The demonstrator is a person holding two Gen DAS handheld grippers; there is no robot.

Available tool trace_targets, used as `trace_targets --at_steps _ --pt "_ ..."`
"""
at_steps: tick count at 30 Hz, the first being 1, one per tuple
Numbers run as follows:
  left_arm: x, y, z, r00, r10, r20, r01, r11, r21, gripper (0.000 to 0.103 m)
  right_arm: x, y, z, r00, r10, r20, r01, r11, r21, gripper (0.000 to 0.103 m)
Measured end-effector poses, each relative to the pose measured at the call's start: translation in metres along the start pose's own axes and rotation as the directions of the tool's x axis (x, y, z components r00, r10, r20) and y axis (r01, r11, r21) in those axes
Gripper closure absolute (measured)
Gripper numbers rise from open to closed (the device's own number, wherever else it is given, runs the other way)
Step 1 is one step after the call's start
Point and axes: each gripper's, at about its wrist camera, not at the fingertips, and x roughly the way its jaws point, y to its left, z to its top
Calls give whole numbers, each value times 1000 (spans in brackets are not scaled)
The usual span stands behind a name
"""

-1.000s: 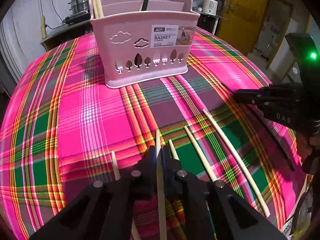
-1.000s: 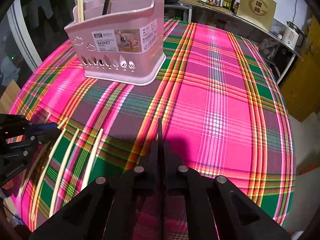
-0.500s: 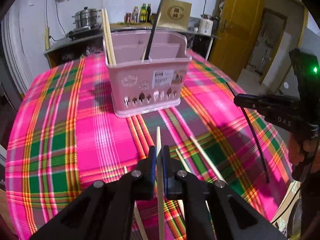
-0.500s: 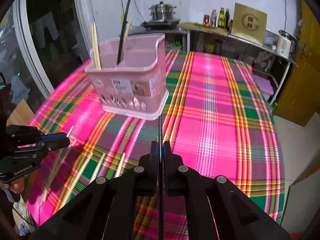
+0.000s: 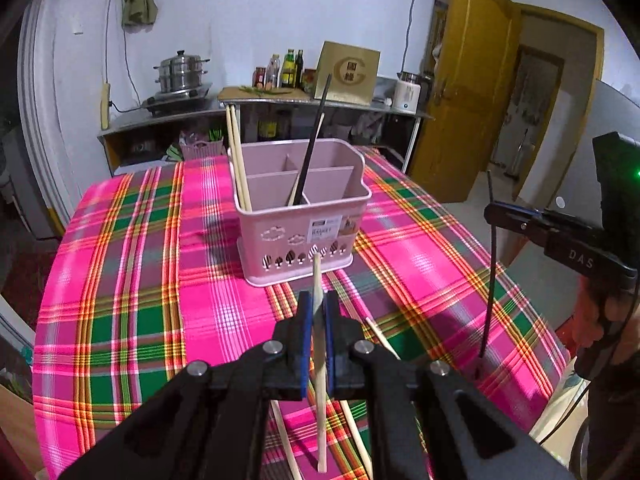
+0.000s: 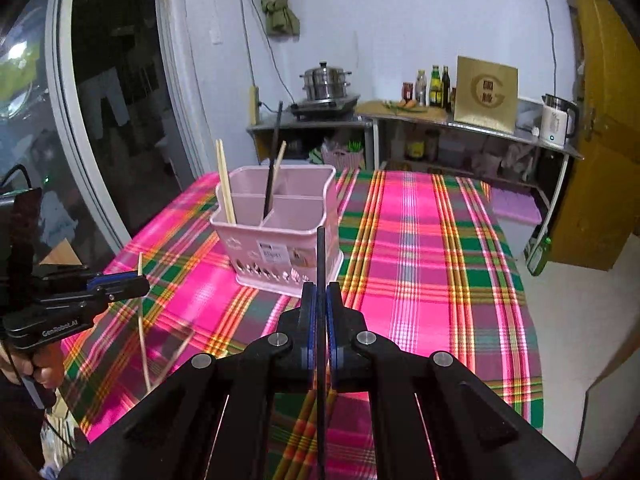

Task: Organize utensils
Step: 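Lift the left tool's chopstick to the basket while the right tool carries its own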

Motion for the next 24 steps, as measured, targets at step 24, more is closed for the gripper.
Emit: trace_targets --at_steps 24 --pt "-31 1 13 998 2 60 -3 1000 9 97 -37 10 11 997 7 80 -5 1000 -21 99"
